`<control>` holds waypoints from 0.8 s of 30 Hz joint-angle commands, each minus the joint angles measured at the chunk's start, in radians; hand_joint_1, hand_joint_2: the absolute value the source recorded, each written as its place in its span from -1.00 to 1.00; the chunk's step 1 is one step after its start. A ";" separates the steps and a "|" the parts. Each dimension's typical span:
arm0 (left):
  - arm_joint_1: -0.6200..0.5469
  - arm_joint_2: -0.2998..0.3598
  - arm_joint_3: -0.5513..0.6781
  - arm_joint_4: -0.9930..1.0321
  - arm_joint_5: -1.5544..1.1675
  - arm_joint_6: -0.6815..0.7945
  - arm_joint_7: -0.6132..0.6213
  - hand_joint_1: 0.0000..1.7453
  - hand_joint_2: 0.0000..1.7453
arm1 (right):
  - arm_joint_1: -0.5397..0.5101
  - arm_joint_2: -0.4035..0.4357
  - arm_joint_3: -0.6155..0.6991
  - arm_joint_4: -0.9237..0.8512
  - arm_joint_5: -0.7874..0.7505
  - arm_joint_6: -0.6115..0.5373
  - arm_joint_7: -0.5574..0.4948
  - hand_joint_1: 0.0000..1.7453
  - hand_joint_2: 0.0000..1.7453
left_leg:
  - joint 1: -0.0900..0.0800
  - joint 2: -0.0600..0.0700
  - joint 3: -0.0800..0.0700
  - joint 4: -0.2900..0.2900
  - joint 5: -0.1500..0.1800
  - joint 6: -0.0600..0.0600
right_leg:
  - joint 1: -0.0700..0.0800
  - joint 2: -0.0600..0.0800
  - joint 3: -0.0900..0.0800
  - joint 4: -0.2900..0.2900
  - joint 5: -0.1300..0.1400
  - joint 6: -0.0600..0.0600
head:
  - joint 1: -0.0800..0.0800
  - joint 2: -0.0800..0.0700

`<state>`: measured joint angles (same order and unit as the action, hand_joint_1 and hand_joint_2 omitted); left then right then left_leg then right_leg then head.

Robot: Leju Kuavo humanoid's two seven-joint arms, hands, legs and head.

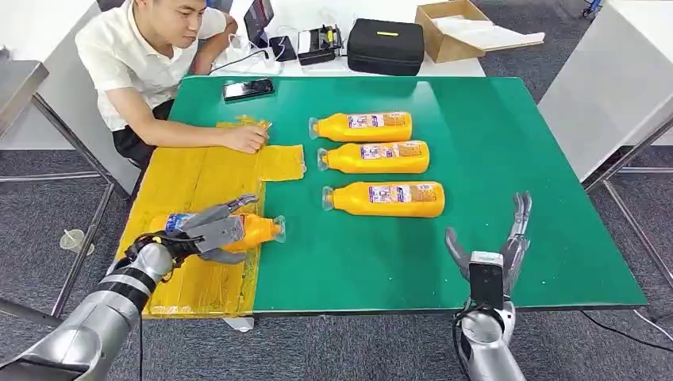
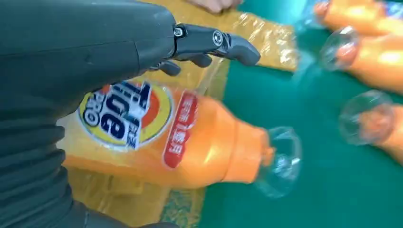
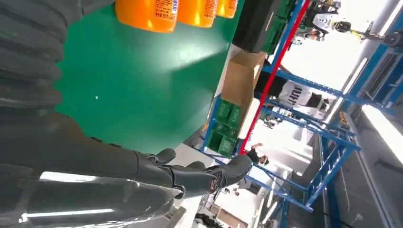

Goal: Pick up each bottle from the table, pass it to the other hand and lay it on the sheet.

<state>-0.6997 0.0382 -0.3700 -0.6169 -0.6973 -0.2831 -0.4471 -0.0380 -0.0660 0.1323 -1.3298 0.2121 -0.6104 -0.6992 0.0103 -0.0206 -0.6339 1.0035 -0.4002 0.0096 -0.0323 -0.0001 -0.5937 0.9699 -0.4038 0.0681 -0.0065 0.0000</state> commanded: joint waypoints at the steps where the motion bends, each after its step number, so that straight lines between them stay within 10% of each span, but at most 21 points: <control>1: -0.005 0.053 -0.070 -0.136 0.042 -0.028 0.008 -1.00 1.00 | -0.040 -0.018 0.048 0.049 0.000 -0.072 0.001 -1.00 1.00 | 0.001 0.003 0.002 0.000 -0.001 0.000 | 0.001 0.002 0.001 0.000 0.000 -0.003 | 0.000 0.000; 9: 0.038 0.053 -0.204 -0.265 0.209 0.076 0.030 -1.00 1.00 | -0.261 -0.036 0.070 0.517 0.518 -0.051 0.026 -1.00 1.00 | 0.002 0.007 0.007 0.000 -0.003 0.000 | 0.003 0.004 0.007 -0.003 0.000 -0.005 | 0.000 0.000; 24: 0.039 0.057 -0.208 -0.268 0.213 0.081 0.033 -1.00 1.00 | -0.271 -0.036 0.065 0.528 0.521 -0.047 0.024 -1.00 1.00 | 0.001 0.003 0.004 0.001 -0.003 0.000 | 0.002 0.001 0.004 0.000 -0.001 -0.004 | 0.000 0.000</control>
<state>-0.6349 0.0740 -0.5253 -0.8950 -0.4833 -0.2007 -0.4177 -0.2520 -0.0961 0.1579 -0.9182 0.7336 -0.6085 -0.6748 0.0102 -0.0210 -0.6346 1.0038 -0.4001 0.0098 -0.0323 -0.0005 -0.5941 0.9699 -0.4036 0.0684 -0.0069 0.0000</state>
